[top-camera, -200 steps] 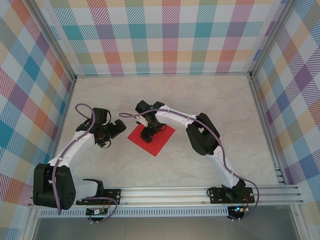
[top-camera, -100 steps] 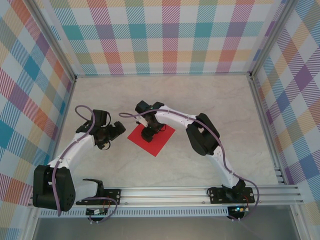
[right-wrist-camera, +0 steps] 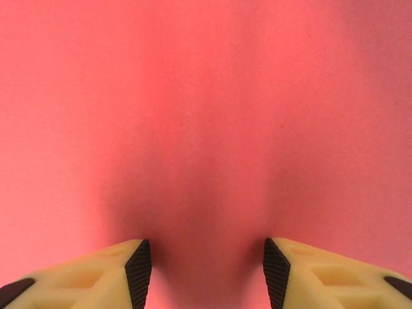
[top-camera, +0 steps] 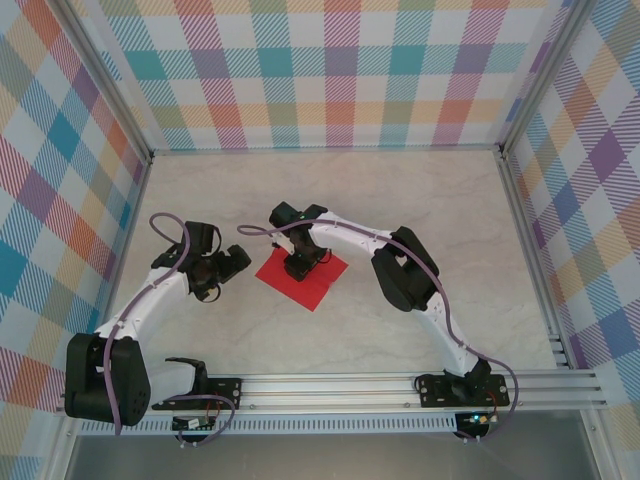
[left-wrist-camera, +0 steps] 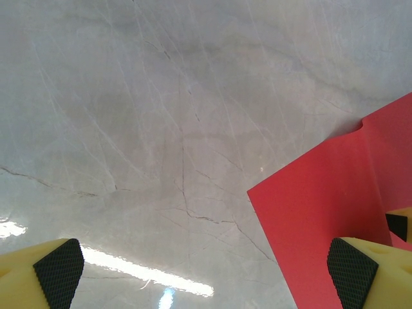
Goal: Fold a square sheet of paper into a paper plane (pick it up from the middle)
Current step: Fold the square sheet of paper in half at the center of the table.
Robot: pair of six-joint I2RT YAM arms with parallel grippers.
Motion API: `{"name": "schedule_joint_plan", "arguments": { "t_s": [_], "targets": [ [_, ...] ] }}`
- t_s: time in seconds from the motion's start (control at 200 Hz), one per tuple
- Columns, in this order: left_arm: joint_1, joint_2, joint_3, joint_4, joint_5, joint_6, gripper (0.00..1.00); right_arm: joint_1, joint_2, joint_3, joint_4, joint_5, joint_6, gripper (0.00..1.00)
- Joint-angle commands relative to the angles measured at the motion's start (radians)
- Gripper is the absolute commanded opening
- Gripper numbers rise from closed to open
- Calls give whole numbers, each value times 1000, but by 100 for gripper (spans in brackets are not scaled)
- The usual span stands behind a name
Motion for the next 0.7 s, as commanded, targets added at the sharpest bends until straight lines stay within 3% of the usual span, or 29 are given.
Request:
{"name": "schedule_joint_plan", "arguments": {
  "t_s": [0.0,0.145,0.31,0.535,0.695],
  "targets": [
    [18,-27,-11,-14,-8,-2,100,-3,67,-22,-33,31,48,47],
    [18,-34,-21,5,16,-4,100,-8,-32,-23,-4,-98,126,35],
    [17,-49,-38,42,67,-4,100,-32,-187,-136,116,-298,276,26],
    [15,-62,-66,143,197,-6,99,-111,-398,-400,354,-496,487,26],
    [-7,-47,-94,253,287,-37,96,-162,-485,-571,515,-540,594,27]
  ]
}}
